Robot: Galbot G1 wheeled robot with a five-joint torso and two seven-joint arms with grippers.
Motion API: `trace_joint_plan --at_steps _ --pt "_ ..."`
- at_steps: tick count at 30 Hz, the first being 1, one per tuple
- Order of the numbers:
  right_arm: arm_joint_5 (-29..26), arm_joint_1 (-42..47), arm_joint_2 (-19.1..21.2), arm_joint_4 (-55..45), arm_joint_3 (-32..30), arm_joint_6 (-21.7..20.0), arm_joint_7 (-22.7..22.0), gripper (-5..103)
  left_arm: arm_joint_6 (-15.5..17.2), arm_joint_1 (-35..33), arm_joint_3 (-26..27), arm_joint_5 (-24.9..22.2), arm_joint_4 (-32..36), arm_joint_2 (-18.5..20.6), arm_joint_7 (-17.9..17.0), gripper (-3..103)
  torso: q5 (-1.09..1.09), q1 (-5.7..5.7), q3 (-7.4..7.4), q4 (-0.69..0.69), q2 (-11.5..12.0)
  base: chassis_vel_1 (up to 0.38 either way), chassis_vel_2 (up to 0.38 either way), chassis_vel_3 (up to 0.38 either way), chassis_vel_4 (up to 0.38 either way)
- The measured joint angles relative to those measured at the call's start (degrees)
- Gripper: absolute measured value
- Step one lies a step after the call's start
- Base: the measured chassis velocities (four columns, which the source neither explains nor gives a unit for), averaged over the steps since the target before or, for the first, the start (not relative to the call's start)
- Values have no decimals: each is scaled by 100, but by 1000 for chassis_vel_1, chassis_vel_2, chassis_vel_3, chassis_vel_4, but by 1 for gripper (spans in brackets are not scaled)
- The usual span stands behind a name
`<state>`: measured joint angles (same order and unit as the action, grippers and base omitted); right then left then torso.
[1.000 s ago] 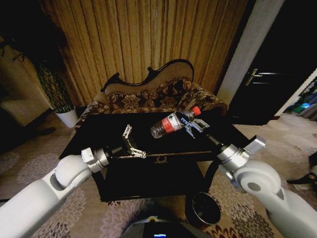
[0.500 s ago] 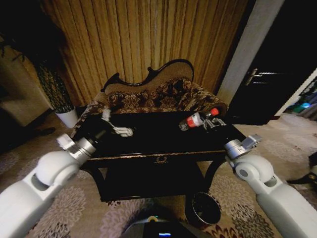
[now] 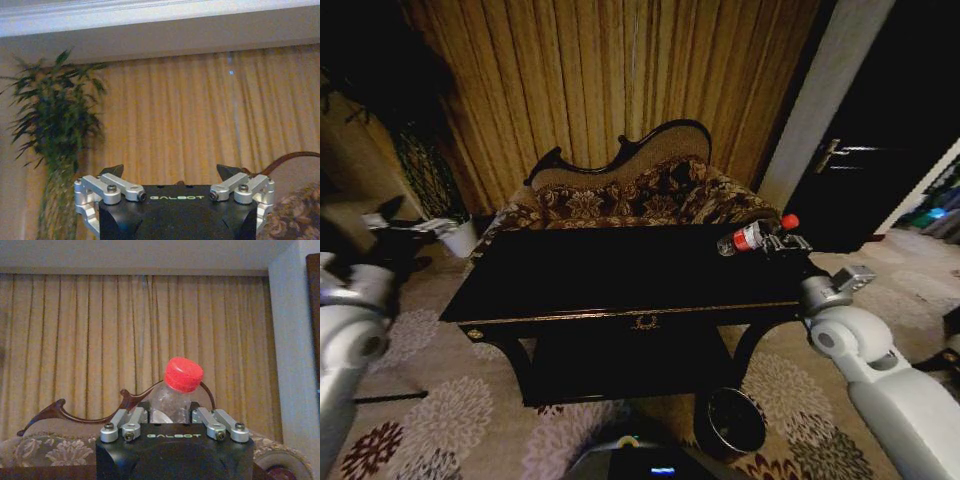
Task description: Move to the front of the table and place the trash on the table into the trash bin.
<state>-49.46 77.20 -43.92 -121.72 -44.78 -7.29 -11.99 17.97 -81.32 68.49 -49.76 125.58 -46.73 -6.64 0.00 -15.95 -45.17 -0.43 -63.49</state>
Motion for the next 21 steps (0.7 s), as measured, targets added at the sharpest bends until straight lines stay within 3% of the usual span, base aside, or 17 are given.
trace_joint_plan --at_steps 6,21 --pt "-34 247 107 -15 -203 1 9 34 -50 -535 513 294 -41 -596 527 100 -2 0 0 4 0 0 0 0 0" --pt "85 701 -118 -406 -392 -121 16 34 -122 -702 520 529 120 -685 645 100 0 0 0 2 0 0 0 0 0"
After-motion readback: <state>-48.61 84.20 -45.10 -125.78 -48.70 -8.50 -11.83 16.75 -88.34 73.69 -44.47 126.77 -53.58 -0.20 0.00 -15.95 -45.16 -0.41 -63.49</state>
